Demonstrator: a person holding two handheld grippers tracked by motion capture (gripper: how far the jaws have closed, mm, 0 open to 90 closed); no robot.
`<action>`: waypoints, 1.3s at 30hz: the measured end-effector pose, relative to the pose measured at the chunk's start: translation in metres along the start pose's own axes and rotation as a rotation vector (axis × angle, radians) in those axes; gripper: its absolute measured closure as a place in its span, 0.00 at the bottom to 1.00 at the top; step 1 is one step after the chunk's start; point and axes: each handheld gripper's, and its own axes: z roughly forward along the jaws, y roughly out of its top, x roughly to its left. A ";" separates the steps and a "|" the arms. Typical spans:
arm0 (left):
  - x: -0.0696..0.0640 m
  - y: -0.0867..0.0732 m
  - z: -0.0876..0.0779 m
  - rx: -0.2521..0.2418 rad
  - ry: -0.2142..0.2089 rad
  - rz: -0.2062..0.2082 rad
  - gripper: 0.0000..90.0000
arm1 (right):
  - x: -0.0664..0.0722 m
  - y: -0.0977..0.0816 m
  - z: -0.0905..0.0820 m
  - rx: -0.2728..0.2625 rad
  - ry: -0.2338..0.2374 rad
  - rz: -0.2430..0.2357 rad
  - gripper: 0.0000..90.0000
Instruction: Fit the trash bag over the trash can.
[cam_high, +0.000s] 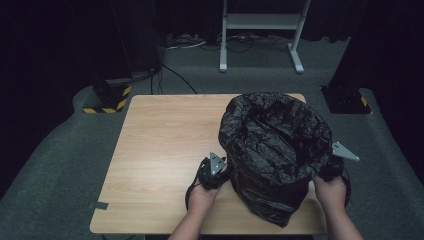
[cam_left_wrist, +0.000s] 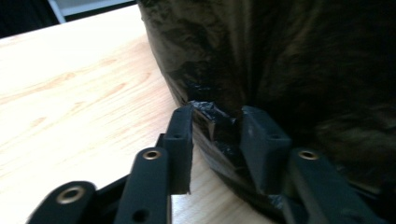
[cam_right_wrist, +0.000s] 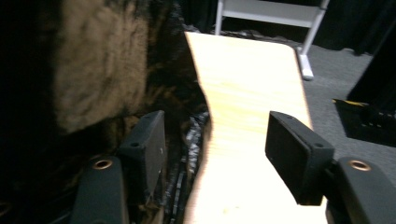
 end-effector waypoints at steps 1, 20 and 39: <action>0.000 -0.002 -0.001 0.002 -0.005 -0.009 0.60 | -0.003 0.000 -0.001 0.004 -0.003 -0.006 0.36; 0.072 -0.074 -0.092 0.164 0.109 -0.062 0.17 | -0.015 -0.049 -0.039 0.259 0.000 0.014 0.18; 0.091 -0.085 -0.091 0.290 0.115 -0.124 0.05 | 0.001 -0.032 0.007 1.007 -0.016 0.062 0.14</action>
